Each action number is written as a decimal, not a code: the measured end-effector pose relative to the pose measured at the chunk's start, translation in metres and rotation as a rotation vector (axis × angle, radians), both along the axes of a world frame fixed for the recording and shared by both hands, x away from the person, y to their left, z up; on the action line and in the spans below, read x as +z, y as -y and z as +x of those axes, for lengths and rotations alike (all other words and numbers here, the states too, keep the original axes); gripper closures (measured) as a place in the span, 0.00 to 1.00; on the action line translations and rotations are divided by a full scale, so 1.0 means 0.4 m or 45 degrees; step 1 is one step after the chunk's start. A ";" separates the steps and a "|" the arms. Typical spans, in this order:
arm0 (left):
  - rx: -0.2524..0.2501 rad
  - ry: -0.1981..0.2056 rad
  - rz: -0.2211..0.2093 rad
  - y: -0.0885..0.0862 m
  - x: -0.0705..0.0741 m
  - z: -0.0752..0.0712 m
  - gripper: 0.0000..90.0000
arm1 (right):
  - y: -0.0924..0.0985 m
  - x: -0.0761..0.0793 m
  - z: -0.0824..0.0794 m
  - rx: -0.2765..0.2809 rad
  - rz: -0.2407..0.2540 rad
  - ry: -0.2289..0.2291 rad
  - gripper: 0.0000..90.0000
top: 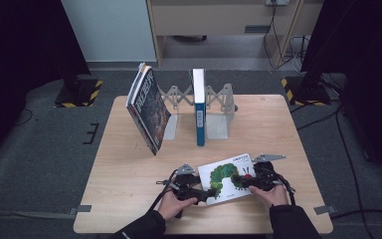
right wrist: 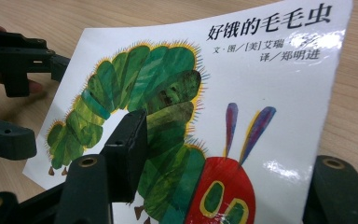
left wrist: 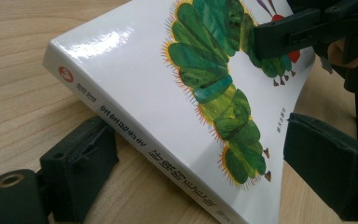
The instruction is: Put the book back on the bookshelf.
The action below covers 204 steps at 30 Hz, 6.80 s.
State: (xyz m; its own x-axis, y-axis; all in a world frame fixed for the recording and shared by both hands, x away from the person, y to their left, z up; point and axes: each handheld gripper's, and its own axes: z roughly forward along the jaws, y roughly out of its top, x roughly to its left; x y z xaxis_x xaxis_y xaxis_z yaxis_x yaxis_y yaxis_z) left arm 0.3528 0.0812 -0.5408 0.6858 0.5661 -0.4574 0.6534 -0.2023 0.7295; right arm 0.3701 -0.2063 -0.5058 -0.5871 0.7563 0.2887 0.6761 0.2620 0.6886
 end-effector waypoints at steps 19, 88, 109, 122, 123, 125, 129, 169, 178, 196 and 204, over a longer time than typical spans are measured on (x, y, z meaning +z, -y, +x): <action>0.046 0.018 0.035 -0.007 0.002 -0.001 0.25 | -0.036 0.004 -0.008 0.081 0.026 0.073 0.35; 0.053 0.249 -0.021 -0.005 0.059 -0.020 0.66 | -0.004 0.003 -0.002 -0.063 0.008 0.151 0.33; -0.033 0.151 0.003 0.011 0.050 -0.031 0.77 | -0.006 0.007 -0.005 -0.013 0.032 0.181 0.30; -0.027 0.107 -0.042 0.004 0.093 -0.032 0.83 | 0.027 0.020 -0.005 -0.090 0.052 0.209 0.26; -0.022 0.098 -0.049 0.002 0.097 -0.031 0.83 | 0.029 0.019 -0.004 -0.097 0.046 0.211 0.26; -0.012 0.092 -0.052 -0.003 0.108 -0.029 0.83 | 0.033 0.019 -0.003 -0.114 0.039 0.210 0.25; 0.009 0.083 -0.052 -0.014 0.129 -0.025 0.83 | 0.041 0.018 -0.002 -0.130 0.021 0.206 0.24; 0.276 0.299 -0.103 -0.086 0.321 0.055 0.83 | 0.116 -0.056 0.026 -0.286 -0.371 0.041 0.08; 0.326 0.348 -0.069 -0.046 0.331 0.086 0.83 | 0.115 -0.063 0.025 -0.278 -0.383 0.073 0.06; 0.425 0.405 -0.005 0.020 0.314 0.153 0.83 | 0.115 -0.083 0.014 -0.296 -0.332 0.156 0.00; 0.455 0.424 0.049 0.054 0.297 0.176 0.83 | 0.115 -0.084 0.013 -0.295 -0.329 0.165 0.00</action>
